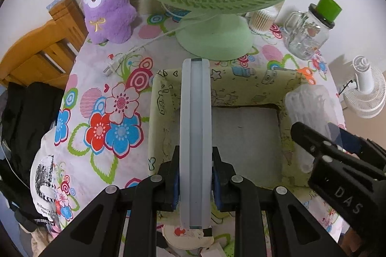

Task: Organize rigid objects
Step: 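Lift the remote and floss-pick box and carry both over the fabric box, then lower the remote and floss-pick box into the fabric box and open both tools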

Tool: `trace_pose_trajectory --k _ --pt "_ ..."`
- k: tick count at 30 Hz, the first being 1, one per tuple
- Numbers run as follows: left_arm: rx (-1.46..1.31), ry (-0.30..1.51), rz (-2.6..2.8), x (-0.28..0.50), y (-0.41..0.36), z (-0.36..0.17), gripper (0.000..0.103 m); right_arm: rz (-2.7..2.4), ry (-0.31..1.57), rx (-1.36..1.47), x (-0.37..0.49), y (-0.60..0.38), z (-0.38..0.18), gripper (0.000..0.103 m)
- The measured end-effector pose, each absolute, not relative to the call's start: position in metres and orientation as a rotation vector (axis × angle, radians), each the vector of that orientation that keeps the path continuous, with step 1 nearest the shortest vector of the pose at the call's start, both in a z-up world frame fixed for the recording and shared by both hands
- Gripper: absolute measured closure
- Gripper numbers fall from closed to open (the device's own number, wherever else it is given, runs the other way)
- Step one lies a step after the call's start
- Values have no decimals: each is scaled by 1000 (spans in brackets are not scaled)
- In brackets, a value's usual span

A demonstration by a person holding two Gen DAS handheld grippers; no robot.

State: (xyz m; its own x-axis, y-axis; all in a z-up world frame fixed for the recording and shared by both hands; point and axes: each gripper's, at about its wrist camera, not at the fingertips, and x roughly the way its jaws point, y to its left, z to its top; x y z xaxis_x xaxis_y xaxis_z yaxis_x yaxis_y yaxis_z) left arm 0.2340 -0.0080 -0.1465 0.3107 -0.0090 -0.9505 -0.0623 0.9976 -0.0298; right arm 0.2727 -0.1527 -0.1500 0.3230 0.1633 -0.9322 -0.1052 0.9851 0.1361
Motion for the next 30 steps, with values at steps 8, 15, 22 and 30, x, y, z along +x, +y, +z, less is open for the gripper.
trace_pose_trajectory --k 8,15,22,30 --pt "-71 1277 28 240 -7 -155 83 154 1203 71 286 -144 -151 40" --pt "-69 1289 28 242 -6 -161 83 148 1230 93 288 -135 -157 40" --pt "-50 1300 40 246 -3 -167 83 106 1243 97 293 -135 -167 40" --pt "-4 1279 44 249 -7 -164 74 71 1226 38 296 -124 -170 39"
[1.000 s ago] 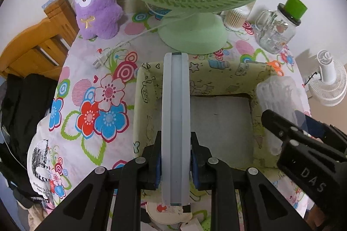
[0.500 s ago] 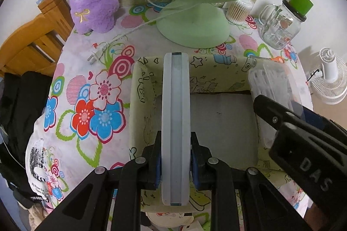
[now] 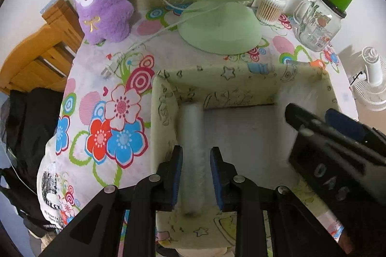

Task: Organize rigid objects
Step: 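Lower the remote and floss-pick box into the fabric box and open both tools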

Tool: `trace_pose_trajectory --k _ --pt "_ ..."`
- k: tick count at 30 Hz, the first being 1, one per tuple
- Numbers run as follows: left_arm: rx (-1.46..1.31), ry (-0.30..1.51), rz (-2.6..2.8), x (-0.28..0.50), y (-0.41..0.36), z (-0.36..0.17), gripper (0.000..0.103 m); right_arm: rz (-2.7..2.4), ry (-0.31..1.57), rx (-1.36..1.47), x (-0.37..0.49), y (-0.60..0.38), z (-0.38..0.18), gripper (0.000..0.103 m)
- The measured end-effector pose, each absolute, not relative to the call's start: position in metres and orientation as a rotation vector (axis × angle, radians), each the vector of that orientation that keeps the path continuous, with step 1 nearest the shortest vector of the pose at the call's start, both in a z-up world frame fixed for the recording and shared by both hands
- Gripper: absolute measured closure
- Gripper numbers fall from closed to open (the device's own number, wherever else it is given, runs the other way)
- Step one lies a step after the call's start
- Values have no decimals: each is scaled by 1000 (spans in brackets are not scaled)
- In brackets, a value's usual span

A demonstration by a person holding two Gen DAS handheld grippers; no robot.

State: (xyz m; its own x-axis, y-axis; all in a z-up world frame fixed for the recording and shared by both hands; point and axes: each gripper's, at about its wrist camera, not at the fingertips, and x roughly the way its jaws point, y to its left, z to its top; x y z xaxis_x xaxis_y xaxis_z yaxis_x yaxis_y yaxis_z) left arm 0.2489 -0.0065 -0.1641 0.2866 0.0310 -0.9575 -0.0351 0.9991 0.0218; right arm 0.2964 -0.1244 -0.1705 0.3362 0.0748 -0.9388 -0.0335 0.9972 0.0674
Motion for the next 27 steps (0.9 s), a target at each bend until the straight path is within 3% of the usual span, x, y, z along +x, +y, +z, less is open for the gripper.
trace_pose_trajectory --k 2,5,7,12,19,27 --pt "-2 1271 37 249 -8 -162 69 73 1226 21 297 -122 -171 37" --pt "7 1265 36 248 -9 -159 57 92 1233 11 296 -119 -172 26" --pt "-7 1269 14 247 -9 -158 46 96 1238 5 294 -118 -172 24" --pt "19 1263 5 243 -14 -153 42 109 1251 8 288 -118 -170 20" --pt "48 1229 -6 234 -19 -139 22 121 1247 30 277 -121 -159 17" --pt "52 1209 -24 220 -18 -125 17 115 1213 23 262 -122 -141 12"
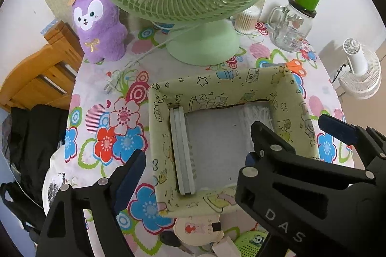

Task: Organize rigid objects
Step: 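Lower the remote and floss-pick box into the fabric box and open both tools, then withdraw both tools from the fabric box toward the remaining items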

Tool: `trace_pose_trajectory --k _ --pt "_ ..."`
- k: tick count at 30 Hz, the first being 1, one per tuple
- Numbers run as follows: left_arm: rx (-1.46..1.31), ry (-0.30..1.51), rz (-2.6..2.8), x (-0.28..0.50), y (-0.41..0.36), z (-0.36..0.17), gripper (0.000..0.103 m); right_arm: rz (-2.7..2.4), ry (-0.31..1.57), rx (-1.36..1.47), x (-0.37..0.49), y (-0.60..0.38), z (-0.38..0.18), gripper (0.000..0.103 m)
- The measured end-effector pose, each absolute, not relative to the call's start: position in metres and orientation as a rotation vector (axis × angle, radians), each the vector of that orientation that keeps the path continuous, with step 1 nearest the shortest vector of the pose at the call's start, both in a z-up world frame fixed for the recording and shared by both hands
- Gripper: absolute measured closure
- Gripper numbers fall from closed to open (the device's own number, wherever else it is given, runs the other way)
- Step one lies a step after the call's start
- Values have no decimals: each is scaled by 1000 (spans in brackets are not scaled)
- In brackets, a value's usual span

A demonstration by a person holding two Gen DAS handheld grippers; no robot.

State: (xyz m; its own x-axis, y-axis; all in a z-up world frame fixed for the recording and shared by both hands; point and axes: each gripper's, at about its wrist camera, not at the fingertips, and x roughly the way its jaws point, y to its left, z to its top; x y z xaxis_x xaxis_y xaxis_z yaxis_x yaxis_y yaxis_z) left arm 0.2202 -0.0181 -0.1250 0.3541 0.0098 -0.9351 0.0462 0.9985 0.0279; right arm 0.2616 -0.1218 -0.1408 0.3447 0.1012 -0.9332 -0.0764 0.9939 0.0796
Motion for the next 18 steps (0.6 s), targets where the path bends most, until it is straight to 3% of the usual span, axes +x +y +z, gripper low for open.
trace_pose_trajectory --k 6,18 --pt "54 1202 -35 208 -16 -117 11 149 1191 30 248 -122 -130 11" --pt "66 1172 -37 182 -17 -98 11 115 1143 6 219 -126 -105 11"
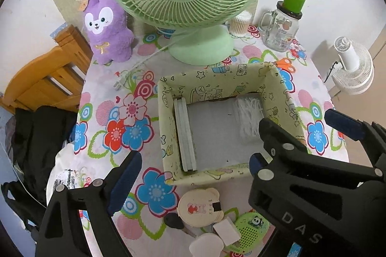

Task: Organize rigid objects
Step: 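Withdraw both tools from the fabric box toward the remaining items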

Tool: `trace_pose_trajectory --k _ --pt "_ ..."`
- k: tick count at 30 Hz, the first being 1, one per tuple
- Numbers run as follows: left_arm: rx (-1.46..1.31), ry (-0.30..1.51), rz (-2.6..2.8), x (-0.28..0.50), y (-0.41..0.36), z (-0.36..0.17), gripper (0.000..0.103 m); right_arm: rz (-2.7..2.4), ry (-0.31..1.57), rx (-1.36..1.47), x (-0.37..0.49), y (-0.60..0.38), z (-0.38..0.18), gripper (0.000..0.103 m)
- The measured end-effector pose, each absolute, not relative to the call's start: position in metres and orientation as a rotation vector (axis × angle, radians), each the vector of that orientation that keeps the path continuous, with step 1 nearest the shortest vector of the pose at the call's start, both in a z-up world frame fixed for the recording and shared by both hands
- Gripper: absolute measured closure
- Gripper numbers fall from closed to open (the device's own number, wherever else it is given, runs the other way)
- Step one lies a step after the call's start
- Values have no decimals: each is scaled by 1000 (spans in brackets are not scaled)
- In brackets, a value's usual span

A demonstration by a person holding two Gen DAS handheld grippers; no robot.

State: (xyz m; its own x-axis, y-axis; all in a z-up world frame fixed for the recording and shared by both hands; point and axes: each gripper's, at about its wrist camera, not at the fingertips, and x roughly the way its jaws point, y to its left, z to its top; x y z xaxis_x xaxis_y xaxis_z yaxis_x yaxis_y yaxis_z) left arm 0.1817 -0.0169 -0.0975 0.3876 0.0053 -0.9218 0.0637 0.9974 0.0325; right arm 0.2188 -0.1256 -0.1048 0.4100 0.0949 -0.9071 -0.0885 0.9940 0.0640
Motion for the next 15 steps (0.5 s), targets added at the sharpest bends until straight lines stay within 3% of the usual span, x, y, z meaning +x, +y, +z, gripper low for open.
trace_pose_trajectory --k 15 --pt "72 1123 -55 142 -14 -76 11 106 1069 -16 176 -132 -77 11"
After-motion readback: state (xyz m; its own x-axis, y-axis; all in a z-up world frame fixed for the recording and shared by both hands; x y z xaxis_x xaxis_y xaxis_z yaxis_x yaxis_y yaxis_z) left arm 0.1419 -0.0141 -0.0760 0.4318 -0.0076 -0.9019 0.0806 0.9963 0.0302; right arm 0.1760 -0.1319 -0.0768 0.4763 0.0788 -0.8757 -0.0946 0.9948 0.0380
